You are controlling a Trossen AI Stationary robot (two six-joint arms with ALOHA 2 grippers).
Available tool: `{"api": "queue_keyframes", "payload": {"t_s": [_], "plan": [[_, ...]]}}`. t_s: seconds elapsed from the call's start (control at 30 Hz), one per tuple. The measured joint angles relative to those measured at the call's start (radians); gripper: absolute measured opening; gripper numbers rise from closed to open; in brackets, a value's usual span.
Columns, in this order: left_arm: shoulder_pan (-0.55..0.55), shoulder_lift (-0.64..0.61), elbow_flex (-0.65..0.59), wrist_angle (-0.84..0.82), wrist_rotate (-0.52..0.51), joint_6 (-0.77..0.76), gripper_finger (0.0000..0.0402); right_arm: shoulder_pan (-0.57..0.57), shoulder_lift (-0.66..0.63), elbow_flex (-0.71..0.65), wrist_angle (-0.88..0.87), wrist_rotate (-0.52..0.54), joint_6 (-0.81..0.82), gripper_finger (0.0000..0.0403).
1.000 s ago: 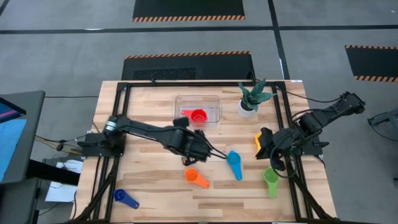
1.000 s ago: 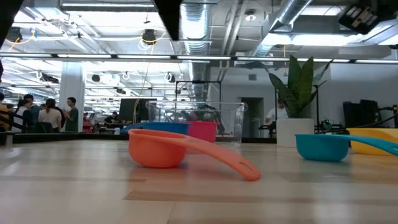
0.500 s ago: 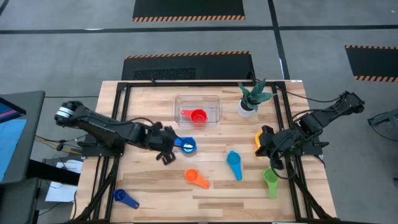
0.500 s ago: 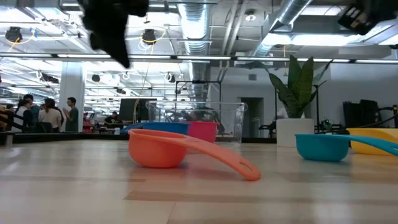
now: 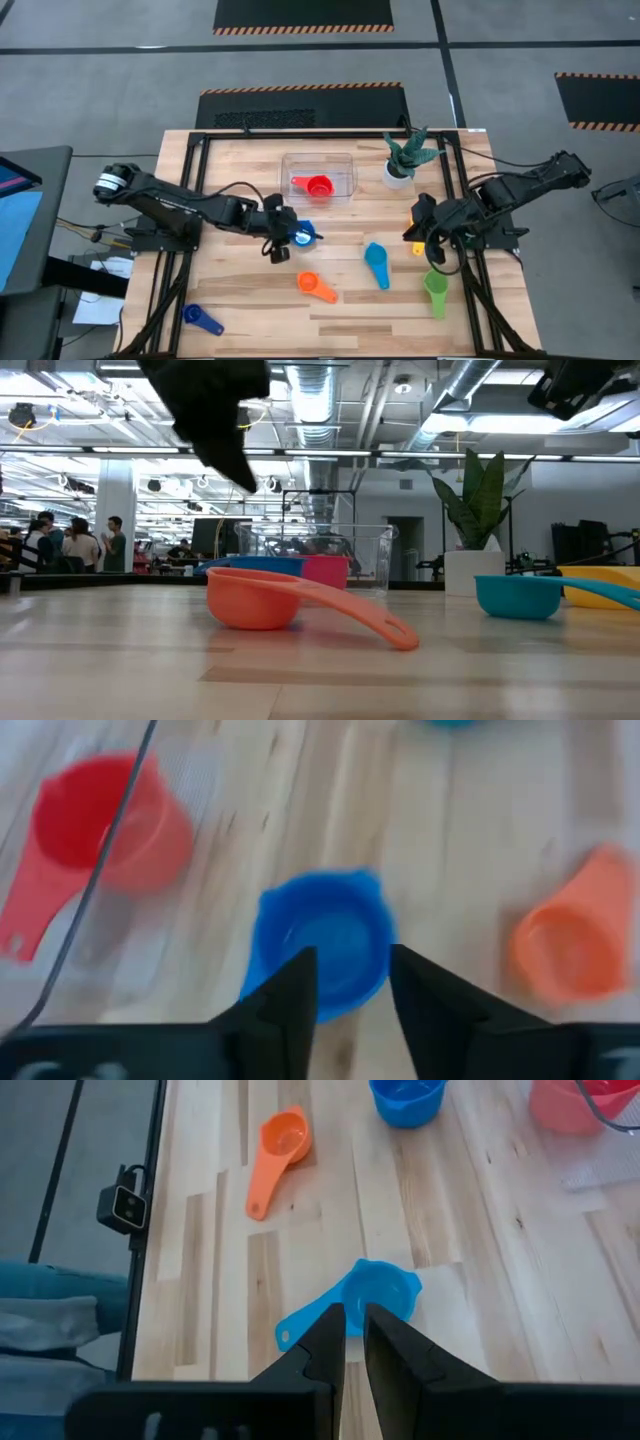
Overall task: Nest measuring cups in basket
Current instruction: Stack the blue measuring cup on top of the red measuring cup in the transparent bin
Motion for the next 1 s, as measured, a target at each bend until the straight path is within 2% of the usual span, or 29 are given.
{"api": "queue_keyframes", "payload": {"t_s": [0.23,0.37,0.5,0.7,0.83,0.9,1.0], "plan": [[0.001,0.029,-0.001,0.018,0.032,0.182,0.0175,0.002,0.000,0.000,-0.010,-0.005,-0.001,0.0066],[-0.003,0.103,0.002,0.082,0.093,0.223,0.0181,0.002,0.000,0.000,-0.021,-0.005,-0.001,0.0066],[-0.011,0.198,0.028,0.097,0.102,0.272,0.0181,0.002,0.000,0.000,-0.033,-0.005,-0.001,0.0066],[-0.011,0.322,0.078,0.100,0.031,0.288,0.0181,0.002,0.000,0.000,-0.035,-0.006,0.002,0.0066],[-0.012,0.393,0.082,0.100,0.066,0.319,0.0181,0.002,0.000,0.000,-0.038,-0.007,0.005,0.0066],[-0.015,0.414,0.085,0.096,0.072,0.288,0.0181,0.002,0.000,0.000,-0.038,-0.007,0.006,0.0066],[-0.015,0.423,0.097,0.076,0.063,0.165,0.0168,0.002,0.000,0.000,-0.037,-0.011,0.006,0.0066]]}}
